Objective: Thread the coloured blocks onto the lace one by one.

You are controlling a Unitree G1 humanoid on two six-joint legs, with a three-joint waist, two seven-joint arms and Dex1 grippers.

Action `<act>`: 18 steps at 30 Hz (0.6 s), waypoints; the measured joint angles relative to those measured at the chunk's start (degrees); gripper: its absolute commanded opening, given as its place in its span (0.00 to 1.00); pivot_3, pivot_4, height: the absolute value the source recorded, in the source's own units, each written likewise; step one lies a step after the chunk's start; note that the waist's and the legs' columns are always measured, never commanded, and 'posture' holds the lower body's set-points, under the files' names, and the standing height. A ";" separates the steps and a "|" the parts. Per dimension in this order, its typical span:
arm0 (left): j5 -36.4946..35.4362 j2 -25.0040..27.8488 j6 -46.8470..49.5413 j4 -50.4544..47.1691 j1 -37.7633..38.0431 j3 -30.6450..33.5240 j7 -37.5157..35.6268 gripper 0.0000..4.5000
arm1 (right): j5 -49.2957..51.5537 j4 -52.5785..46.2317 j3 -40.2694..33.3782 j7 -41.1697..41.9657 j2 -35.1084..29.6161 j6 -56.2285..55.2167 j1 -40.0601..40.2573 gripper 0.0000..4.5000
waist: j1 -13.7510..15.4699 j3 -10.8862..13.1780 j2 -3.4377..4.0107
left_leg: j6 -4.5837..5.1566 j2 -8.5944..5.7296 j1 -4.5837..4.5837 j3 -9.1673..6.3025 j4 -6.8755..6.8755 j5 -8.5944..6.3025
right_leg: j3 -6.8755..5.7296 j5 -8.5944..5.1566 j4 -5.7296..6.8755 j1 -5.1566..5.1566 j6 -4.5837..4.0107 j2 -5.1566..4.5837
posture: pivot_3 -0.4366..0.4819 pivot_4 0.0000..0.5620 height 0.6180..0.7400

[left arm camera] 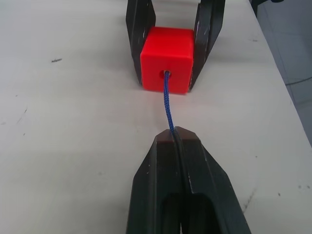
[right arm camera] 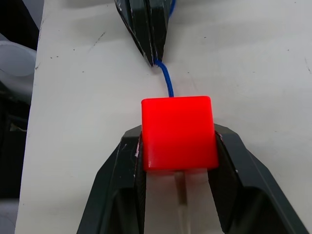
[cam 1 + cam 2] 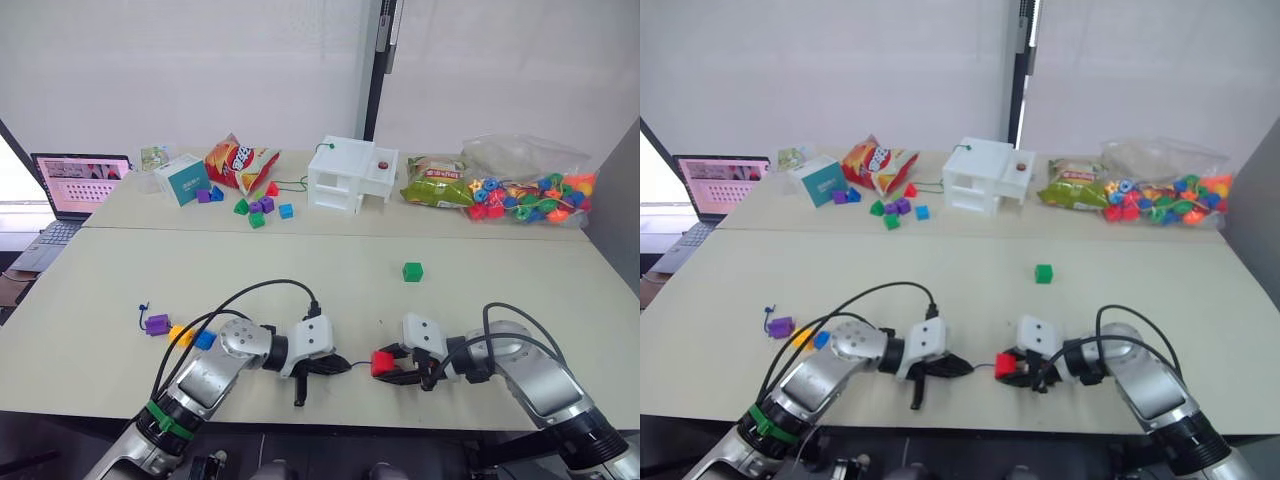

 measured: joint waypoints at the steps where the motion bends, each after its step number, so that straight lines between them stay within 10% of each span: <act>1: 0.28 -0.80 0.00 0.53 -0.39 -0.27 0.33 0.00 | -0.01 -0.02 0.00 0.04 -0.03 0.01 0.00 0.26 | 0.01 0.00 0.00 | 0.00 0.00 0.00 0.00 0.00 0.00 | 0.00 0.00 0.00 0.01 0.00 0.00 | 0.48 0.27 1.00; 11: 2.81 -6.33 1.15 2.25 -2.90 -2.38 3.84 0.00 | -0.15 -0.18 0.02 0.30 -0.32 0.55 -0.12 0.26 | -0.09 0.00 0.00 | 0.00 0.02 0.01 0.01 0.01 0.00 | 0.01 0.00 0.00 0.01 0.00 0.04 | 0.48 0.27 1.00; 13: 2.59 -6.10 2.25 1.87 -2.78 -2.18 4.15 0.12 | -0.14 -0.67 0.03 0.04 -0.38 1.37 -0.11 0.26 | -0.08 0.00 0.00 | 0.00 0.01 0.01 0.00 0.01 0.00 | 0.01 0.00 0.00 0.01 0.00 0.03 | 0.48 0.27 1.00; 18: 0.32 -3.72 5.79 -1.55 -2.61 -0.48 2.68 0.46 | 0.05 -2.39 -0.11 -1.57 -0.40 3.62 0.54 0.71 | -0.13 0.00 0.00 | 0.00 0.03 0.02 -0.01 0.00 0.00 | 0.02 0.00 0.01 0.00 0.00 0.04 | 0.48 0.27 1.00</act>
